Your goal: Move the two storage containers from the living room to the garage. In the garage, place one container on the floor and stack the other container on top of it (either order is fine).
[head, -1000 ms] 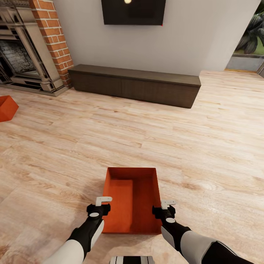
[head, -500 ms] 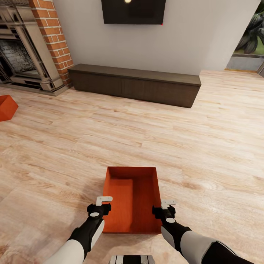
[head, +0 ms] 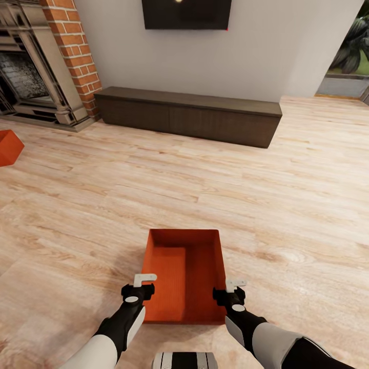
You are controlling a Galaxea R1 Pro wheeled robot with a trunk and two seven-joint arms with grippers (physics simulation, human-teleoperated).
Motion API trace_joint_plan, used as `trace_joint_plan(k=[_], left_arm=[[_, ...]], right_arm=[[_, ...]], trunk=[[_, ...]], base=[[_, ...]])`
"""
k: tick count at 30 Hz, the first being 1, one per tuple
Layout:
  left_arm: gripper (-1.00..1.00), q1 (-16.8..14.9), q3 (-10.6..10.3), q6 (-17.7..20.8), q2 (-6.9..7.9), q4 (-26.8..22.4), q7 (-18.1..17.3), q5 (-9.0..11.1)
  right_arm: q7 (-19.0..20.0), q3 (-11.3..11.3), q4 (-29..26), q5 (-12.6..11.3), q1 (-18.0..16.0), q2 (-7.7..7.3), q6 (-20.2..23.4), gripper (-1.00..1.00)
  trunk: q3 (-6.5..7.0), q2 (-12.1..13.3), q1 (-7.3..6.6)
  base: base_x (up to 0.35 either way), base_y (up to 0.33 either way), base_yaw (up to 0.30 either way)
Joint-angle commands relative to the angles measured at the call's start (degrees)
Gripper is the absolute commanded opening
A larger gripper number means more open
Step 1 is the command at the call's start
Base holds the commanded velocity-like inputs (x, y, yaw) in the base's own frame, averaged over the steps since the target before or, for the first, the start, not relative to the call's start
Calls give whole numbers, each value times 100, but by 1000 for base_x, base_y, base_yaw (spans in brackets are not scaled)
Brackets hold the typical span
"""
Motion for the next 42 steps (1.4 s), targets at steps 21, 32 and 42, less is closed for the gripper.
trace_joint_plan(k=[21,32,42], left_arm=[[100,0,7,42,-3,-22,34,-60],[100,0,6,42,1,-47,37,-61],[100,0,14,42,2,-47,37,-62]], right_arm=[[-17,22,3,-51,-2,2,-16,100],[-17,22,3,-51,-2,2,-16,100],[-24,22,3,-51,-2,2,-18,100]], trunk=[[-184,-404,219],[-184,-404,219],[-184,-404,219]], base=[[0,0,0],[0,0,0],[0,0,0]])
